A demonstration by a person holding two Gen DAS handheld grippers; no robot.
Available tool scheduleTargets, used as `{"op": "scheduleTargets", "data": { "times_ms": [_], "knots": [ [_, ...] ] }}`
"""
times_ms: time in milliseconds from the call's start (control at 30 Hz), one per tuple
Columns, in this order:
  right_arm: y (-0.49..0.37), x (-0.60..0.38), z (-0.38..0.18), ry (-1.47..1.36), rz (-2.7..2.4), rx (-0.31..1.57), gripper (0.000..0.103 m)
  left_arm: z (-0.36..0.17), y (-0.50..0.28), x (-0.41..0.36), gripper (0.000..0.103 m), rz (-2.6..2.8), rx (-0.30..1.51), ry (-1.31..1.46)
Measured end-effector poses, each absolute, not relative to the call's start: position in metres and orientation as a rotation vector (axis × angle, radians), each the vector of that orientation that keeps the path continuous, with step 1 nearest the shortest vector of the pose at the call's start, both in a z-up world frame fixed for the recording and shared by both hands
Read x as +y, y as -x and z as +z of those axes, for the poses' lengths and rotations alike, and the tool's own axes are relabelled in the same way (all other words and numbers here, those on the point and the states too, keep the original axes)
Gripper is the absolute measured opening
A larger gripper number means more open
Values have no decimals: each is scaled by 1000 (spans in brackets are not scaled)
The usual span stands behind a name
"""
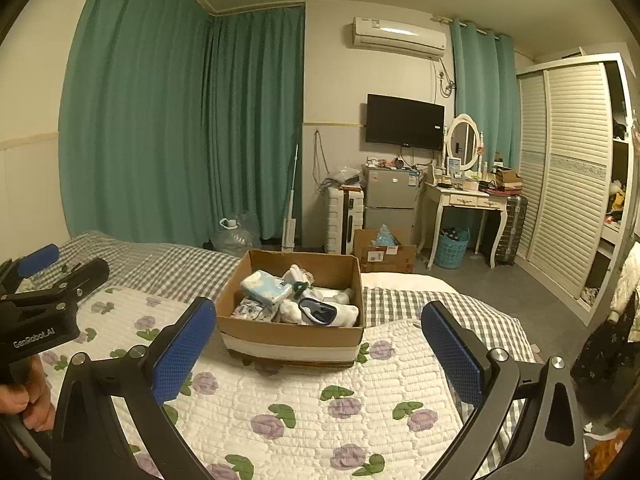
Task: Organize soft objects
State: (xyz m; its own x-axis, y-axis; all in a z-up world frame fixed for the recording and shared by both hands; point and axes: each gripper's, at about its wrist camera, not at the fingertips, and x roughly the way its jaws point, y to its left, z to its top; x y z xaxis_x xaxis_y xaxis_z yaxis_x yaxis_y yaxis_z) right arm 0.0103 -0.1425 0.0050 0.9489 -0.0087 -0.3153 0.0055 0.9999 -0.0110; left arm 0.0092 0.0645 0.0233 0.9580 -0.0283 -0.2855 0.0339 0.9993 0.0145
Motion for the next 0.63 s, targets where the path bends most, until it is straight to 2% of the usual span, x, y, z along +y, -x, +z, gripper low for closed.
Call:
{"op": "scheduleTargets", "data": {
  "times_ms": [633],
  "knots": [
    [-13,-145,0,8,-21,341,103,15,-13,55,103,-37,321,-43]
  ]
}}
